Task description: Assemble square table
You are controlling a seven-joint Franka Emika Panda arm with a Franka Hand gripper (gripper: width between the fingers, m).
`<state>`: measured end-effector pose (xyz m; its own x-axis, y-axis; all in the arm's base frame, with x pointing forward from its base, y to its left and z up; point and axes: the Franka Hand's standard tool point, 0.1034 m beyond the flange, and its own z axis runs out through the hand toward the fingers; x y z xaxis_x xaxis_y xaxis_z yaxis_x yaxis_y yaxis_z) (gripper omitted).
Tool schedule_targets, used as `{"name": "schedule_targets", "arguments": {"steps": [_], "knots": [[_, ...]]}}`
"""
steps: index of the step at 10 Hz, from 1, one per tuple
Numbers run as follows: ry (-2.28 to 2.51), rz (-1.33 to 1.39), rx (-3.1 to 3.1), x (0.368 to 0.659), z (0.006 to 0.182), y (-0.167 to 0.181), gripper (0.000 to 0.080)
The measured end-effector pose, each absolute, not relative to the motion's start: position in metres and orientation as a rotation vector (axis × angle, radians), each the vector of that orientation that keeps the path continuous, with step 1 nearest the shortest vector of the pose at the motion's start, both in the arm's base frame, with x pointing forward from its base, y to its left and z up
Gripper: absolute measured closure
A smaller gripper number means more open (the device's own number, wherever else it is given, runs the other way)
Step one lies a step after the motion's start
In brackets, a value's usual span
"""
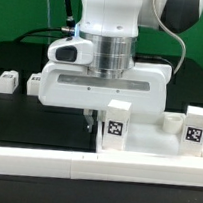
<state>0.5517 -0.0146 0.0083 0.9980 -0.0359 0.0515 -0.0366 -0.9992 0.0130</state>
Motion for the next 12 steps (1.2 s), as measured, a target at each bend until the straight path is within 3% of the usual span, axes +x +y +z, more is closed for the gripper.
{"name": "schedule_targets", "arguments": {"steps": [6, 10, 12], "knots": [[-0.02, 0.083, 3.125, 0.551, 0.009, -0.016, 0.0742], [0.422, 0.079, 3.087, 0.539, 0.01, -0.06, 0.0742], [0.596, 0.072, 3.043, 0.541, 0.011, -0.063, 0.0742]]}}
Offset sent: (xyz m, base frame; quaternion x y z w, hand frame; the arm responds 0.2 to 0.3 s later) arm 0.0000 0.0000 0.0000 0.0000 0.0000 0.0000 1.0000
